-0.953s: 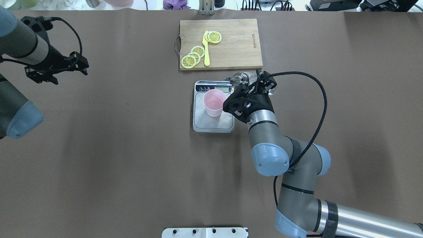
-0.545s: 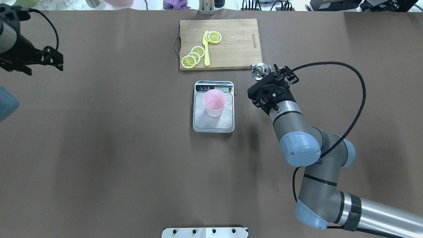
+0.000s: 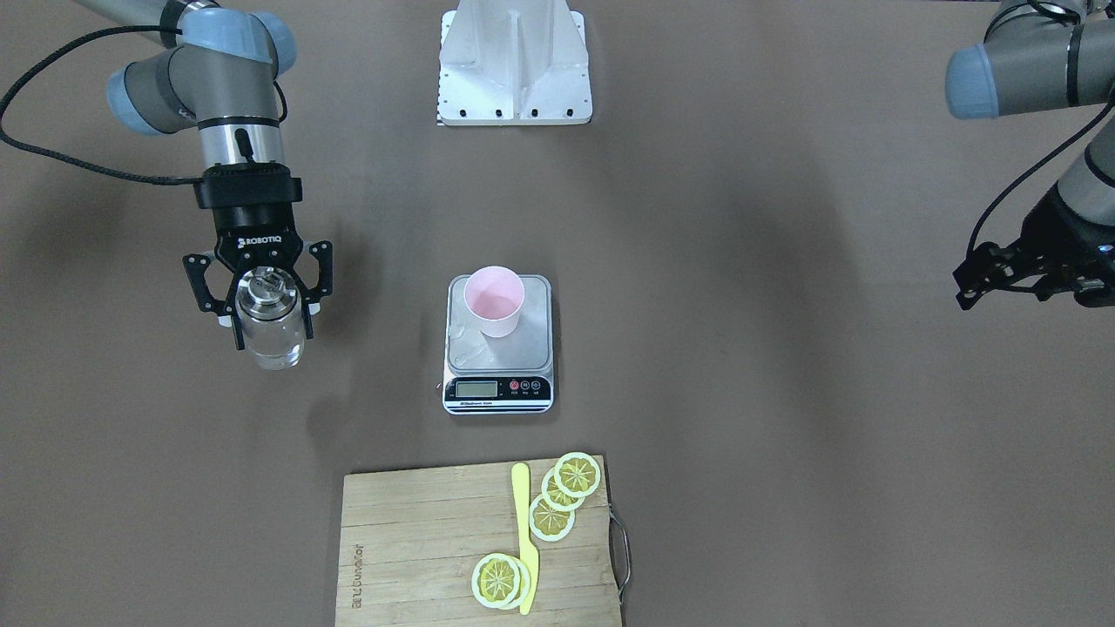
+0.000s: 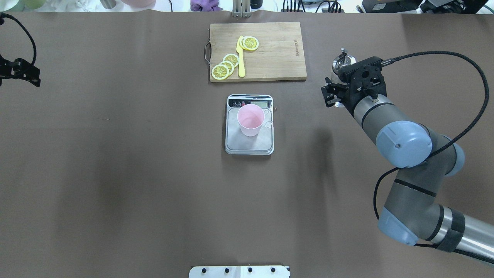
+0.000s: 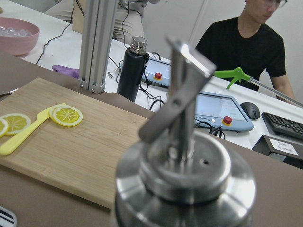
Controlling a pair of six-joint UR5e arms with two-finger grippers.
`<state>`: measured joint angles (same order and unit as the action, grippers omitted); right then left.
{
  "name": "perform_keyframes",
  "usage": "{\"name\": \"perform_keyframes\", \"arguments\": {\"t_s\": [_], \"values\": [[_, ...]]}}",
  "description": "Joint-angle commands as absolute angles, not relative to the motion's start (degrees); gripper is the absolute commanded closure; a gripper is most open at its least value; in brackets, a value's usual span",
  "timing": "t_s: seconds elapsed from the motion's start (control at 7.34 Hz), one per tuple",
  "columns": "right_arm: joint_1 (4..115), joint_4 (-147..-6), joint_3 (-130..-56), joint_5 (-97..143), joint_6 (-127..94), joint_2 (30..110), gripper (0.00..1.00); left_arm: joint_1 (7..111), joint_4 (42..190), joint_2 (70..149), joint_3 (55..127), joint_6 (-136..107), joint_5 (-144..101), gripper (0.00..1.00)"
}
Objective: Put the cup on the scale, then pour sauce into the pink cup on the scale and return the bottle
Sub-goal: 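Turn the bottle upright and carry it back with the right gripper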
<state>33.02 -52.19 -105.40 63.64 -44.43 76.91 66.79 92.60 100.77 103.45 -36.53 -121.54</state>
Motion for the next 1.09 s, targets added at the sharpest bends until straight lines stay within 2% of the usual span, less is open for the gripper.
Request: {"name": "perform_keyframes", "arguments": {"t_s": [0.0, 0.41, 0.68, 0.95], "values": [[35.76, -52.12, -105.29, 70.20, -53.78, 78.75, 0.85, 66.88, 92.64, 100.81, 104.23, -36.39, -121.55, 0.01], [35.42, -51.68, -101.19, 70.31, -56.69, 78.23, 0.83, 66.88, 92.64, 100.81, 104.59, -36.74, -121.55, 0.01], [34.98, -38.65, -93.29, 69.87, -56.52, 78.05, 0.84, 66.80, 92.64, 100.99, 104.42, -36.83, -121.55, 0.01], [34.89, -36.04, -91.50, 69.61, -56.25, 77.96, 0.83, 66.80, 92.64, 100.99, 104.41, -36.83, -121.55, 0.01]]}}
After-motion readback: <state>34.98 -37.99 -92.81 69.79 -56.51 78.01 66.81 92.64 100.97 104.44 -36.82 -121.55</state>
